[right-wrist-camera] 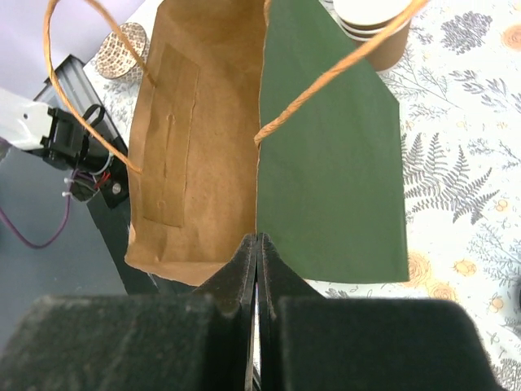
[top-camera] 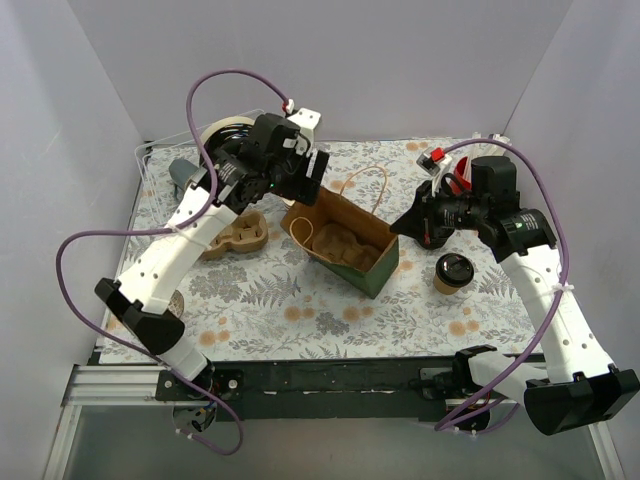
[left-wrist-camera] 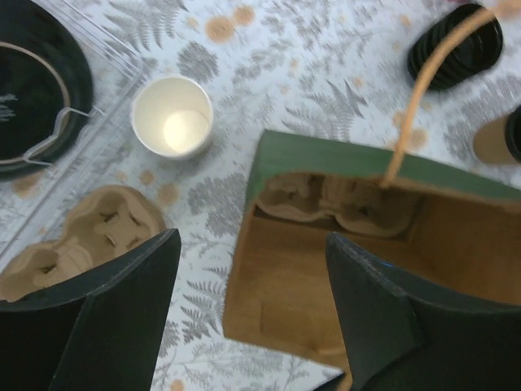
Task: Pack the takeout coffee
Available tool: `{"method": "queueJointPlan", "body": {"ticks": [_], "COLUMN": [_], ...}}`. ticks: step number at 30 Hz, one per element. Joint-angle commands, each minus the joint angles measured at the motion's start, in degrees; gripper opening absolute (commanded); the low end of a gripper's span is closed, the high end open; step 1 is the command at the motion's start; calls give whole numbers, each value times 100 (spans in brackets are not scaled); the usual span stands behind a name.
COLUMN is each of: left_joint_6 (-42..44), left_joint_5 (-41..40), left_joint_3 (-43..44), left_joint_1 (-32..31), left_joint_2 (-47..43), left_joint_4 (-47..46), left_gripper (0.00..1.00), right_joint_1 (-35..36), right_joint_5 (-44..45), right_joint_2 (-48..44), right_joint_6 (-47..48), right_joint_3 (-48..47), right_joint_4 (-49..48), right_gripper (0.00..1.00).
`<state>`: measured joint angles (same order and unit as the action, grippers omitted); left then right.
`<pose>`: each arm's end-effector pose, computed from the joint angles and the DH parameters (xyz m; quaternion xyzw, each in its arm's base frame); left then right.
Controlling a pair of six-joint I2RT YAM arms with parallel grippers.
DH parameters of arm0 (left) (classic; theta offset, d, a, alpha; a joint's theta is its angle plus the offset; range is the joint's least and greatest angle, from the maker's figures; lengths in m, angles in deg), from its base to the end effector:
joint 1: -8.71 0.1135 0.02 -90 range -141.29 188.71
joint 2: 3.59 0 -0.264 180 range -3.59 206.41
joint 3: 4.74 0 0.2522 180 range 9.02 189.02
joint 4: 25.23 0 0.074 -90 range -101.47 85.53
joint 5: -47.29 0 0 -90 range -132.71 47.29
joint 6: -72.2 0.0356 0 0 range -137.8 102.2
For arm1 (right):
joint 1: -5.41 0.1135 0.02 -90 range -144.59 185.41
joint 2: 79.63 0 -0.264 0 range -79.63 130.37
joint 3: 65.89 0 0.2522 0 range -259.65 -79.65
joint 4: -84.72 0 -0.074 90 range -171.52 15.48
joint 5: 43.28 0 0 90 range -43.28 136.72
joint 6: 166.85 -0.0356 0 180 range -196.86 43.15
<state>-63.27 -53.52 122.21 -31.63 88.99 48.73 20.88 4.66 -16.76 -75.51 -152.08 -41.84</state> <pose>0.2513 -0.2047 0.4502 -0.0804 0.8981 -0.2262 0.3686 0.2038 0.0812 0.3979 -0.2954 0.7740 0.3659 0.4241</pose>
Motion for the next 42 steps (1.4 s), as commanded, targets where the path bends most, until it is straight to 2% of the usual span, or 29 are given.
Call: {"method": "queueJointPlan", "body": {"ticks": [1, 4, 9, 17, 18, 19, 21, 22, 25, 29, 33, 37, 39, 40, 42], "left_joint_6": [302, 635, 1014, 900, 882, 882, 891, 882, 751, 189, -320, -296, -261, -234, -225], "left_joint_5": [1272, 1152, 318, 598, 528, 449, 518, 588, 1027, 1704, 1977, 2205, 2381, 2547, 2575], "left_joint_3": [-542, -798, -1078, -1281, -1282, -1247, -1229, -1229, -1308, -1290, -1885, -2247, -2615, -3061, -3372], "left_joint_1": [0, 0, 0, 8, 0, 0, 0, 0, 0, 0, -9, -9, -18, -27, -27], "left_joint_2": [-889, -926, -899, -688, -697, -697, -706, -706, -758, -960, -1469, -1812, -2267, -2470, -2796], "left_joint_4": [369, 570, 396, 255, 264, 290, 281, 264, 168, -61, -702, -1264, -1668, -2096, -2398], "left_gripper": [73, 77, 76, 70, 67, 53, 38, 24, 1, 0, 0, 0, 0, 0, 0], "right_joint_1": [9, 36, 36, 36, 36, 36, 36, 36, 36, 36, 36, 36, 36, 36, 36], "right_joint_5": [-495, -636, -724, -716, -681, -602, -505, -418, -286, -13, 207, 120, 85, 67, 49], "right_joint_2": [-82, -108, -109, -275, -267, -258, -240, -240, -196, -336, -513, -635, -985, -1092, -1320], "right_joint_6": [506, 665, 744, 876, 876, 859, 772, 710, 474, 16, -212, -275, -573, -591, -653], "right_joint_3": [79, 246, 351, 501, 484, 466, 370, 326, 89, 131, 387, 578, 895, 1201, 1405], "right_joint_4": [-241, -241, -259, -277, -285, -286, -355, -425, -715, -1461, -1894, -1946, -2621, -2763, -3001], "right_gripper": [1, 1, 1, 1, 1, 1, 1, 1, 1, 1, 1, 1, 1, 1, 1]}}
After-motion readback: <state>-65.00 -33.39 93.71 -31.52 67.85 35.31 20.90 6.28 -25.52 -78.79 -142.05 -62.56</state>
